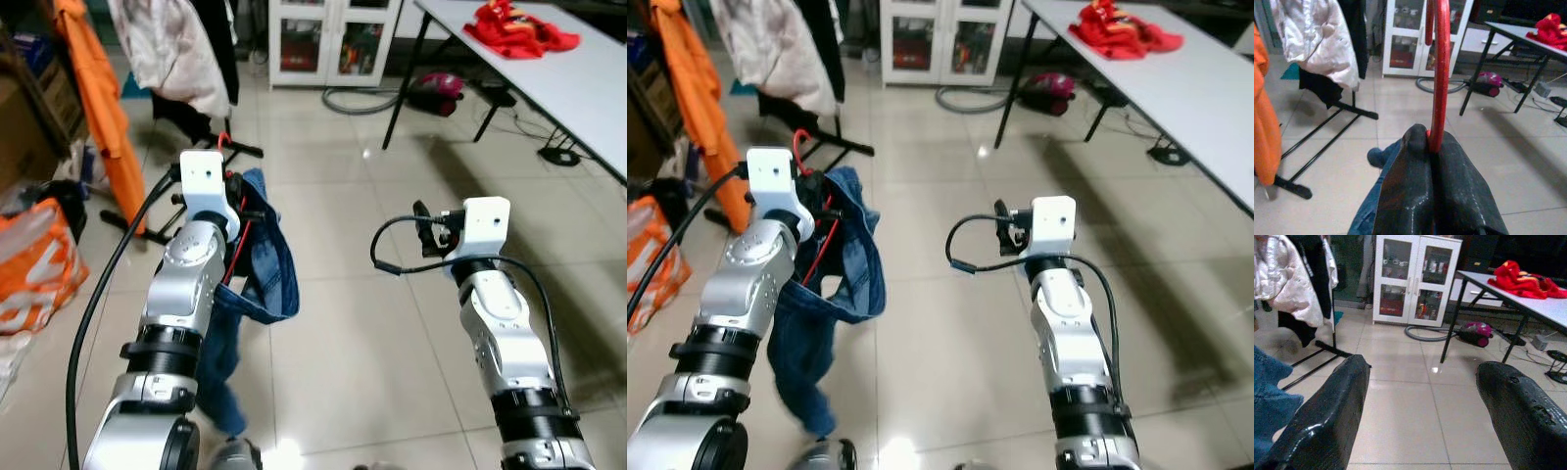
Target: Hang hanger
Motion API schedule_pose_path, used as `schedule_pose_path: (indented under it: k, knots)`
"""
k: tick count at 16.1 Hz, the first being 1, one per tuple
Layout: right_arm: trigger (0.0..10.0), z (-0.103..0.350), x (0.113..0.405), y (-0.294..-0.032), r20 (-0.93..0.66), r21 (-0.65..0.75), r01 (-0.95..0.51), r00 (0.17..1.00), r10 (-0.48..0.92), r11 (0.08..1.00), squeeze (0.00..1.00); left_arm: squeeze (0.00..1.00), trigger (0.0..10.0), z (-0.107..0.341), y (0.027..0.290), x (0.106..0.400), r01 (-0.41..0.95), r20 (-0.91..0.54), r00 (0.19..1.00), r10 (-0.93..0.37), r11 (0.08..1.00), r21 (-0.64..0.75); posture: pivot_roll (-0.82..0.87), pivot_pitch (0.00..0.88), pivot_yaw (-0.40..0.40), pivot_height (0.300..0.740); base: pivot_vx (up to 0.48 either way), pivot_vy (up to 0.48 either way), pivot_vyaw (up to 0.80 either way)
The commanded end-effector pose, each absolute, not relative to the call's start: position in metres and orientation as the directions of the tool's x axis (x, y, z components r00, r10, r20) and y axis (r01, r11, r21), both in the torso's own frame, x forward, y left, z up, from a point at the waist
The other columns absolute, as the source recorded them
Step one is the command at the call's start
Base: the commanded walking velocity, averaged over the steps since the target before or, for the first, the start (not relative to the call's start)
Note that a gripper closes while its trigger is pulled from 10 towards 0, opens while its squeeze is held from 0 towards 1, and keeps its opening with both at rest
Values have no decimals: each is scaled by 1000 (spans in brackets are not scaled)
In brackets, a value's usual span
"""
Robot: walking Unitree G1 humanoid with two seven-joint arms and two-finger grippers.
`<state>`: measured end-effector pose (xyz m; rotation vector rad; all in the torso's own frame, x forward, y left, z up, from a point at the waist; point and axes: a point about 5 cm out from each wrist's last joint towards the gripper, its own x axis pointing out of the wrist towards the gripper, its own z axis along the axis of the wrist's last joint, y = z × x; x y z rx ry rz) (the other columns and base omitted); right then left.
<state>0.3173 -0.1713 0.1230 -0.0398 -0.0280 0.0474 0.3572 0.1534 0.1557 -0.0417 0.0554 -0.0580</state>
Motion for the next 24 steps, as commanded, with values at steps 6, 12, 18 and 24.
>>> schedule_pose_path:
  k: [6, 12, 18, 24]
  knots:
    - [10000, 124, 318, -170, 44, -34, -48, 998, 50, 998, 0, 0, 10000, 170, 148, 360, 70, 2, 998, -70, 998, -5, 26, 29, -34, 740, 455, 0, 0]
    - [10000, 119, 316, -163, 28, -30, -77, 997, 78, 997, 0, 0, 10000, 172, 147, 361, 73, 12, 997, -73, 997, 0, 26, 31, -32, 740, 461, 0, 0]
    - [10000, 118, 316, -160, 21, -26, -98, 995, 98, 995, 0, 0, 10000, 174, 148, 361, 54, 23, 998, -54, 998, 17, 28, 33, -30, 740, 461, 0, 0]
    - [10000, 116, 317, -157, 2, -4, -135, 991, 135, 991, 0, 0, 10000, 173, 151, 362, 30, 23, 999, -30, 999, 26, 28, 39, -31, 740, 461, 0, 0]
